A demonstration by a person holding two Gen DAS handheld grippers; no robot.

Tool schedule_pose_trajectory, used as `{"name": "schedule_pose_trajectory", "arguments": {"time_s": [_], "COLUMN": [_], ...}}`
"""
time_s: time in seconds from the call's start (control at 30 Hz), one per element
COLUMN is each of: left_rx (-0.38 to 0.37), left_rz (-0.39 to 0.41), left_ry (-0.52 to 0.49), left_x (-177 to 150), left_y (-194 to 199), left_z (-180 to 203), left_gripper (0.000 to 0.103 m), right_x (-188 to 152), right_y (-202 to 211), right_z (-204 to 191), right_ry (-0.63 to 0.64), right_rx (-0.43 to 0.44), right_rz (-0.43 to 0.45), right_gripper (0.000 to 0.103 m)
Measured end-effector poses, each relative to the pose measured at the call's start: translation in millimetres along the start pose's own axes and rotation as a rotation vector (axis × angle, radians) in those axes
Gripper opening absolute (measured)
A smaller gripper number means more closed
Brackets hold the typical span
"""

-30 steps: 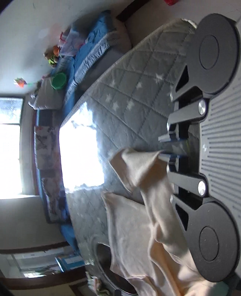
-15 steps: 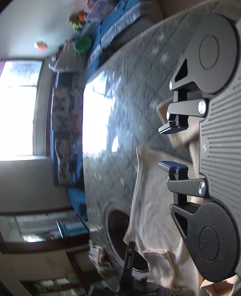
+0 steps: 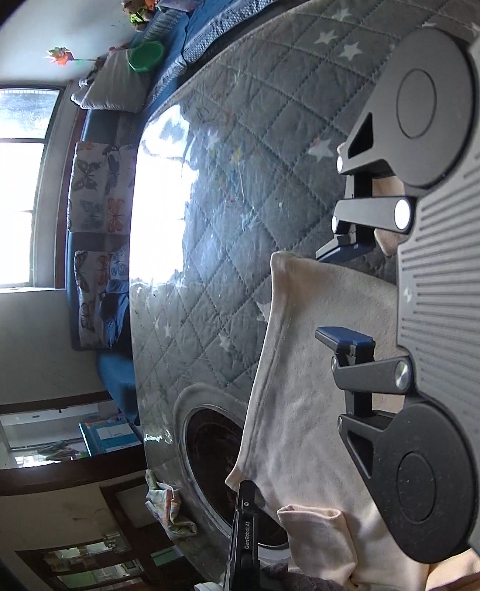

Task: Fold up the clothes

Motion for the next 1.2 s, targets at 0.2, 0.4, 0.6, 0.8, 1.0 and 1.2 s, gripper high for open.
{"name": "schedule_pose_trajectory", "arguments": {"time_s": [0.2, 0.4, 0.6, 0.8, 1.0, 1.2], "left_rx": [0.034, 0.095, 0.168, 0.233, 0.298, 0.323], "left_rz": [0.037, 0.041, 0.044, 0.054, 0.047, 0.005], "left_ry": [0.010, 0.038, 0.096, 0.177, 0.274, 0.339], "left_x": [7, 14, 32, 53, 61, 56], "left_y": [3, -5, -20, -39, -57, -68], "left_z": [-13, -41, -78, -114, -147, -169], "left_gripper": [0.007, 0.007, 0.007, 0.007, 0.007, 0.007], "right_x": [4, 17, 40, 60, 75, 80], "right_y": [-16, -41, -70, -99, -121, -115], "right_z": [-3, -20, -53, -85, -104, -106], "right_ry": [0.019, 0.082, 0.170, 0.250, 0.294, 0.309], "right_rx": [0.006, 0.032, 0.077, 0.127, 0.155, 0.163], "right_rz": [-0.031, -0.054, -0.058, -0.061, -0.058, -0.041], "right_gripper": [0.038, 0.038, 0.038, 0.039, 0.039, 0.043]}}
Point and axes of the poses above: each gripper's, at about its wrist camera, not at the fingertips, and y roughly against the way its jaws point, z to its right, x to its top, the point moved 10 cm from there along -y, roughly the way its jaws point, and after that the axes turned 15 degrees about x, right-handed, at the moved point
